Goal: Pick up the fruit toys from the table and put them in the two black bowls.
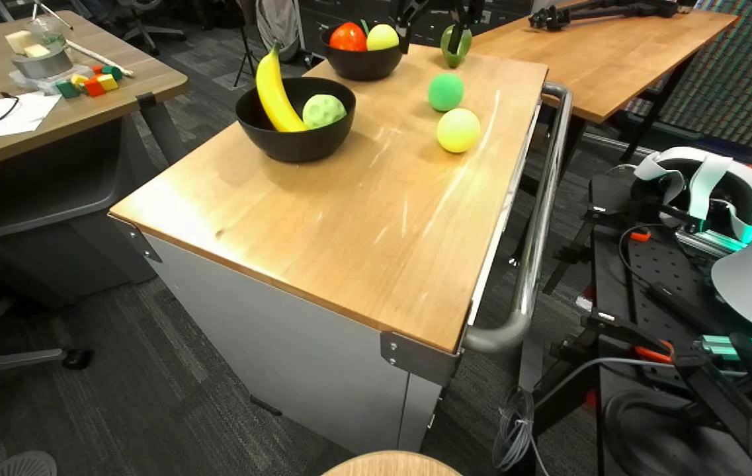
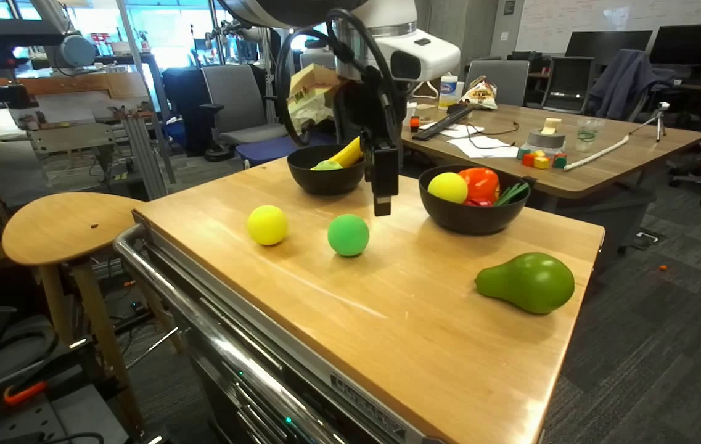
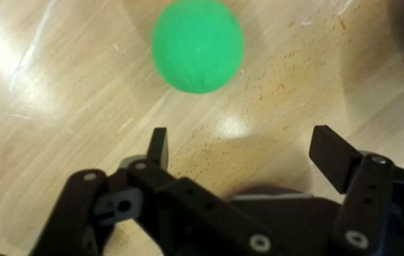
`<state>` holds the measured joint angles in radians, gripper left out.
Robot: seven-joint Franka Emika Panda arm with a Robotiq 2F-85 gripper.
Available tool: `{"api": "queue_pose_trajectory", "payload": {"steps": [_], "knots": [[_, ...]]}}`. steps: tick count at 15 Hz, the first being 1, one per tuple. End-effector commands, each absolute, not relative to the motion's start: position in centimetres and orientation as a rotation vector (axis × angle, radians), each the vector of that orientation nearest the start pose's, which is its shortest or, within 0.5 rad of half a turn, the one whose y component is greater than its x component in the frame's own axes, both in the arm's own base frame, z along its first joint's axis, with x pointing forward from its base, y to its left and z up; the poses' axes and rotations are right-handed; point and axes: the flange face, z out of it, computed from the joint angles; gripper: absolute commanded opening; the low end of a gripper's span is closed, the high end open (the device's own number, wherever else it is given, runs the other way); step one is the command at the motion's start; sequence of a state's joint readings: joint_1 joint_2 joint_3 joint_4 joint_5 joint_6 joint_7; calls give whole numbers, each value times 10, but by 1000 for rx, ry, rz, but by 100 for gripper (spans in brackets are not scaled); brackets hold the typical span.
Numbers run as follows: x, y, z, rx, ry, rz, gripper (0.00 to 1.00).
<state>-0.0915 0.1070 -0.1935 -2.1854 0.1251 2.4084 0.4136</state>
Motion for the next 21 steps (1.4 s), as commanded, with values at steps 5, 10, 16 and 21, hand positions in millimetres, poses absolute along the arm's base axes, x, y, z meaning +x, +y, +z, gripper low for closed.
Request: {"api": "queue_pose_trajectory", "payload": {"steps": [5, 10, 16, 21], "knots": [[508, -142, 318, -2842, 999, 1, 100], [503, -134, 309, -2857, 980, 87, 56], [515, -124, 328, -2856, 966, 20, 25], [527, -84, 413, -2789, 761, -251, 19]]}}
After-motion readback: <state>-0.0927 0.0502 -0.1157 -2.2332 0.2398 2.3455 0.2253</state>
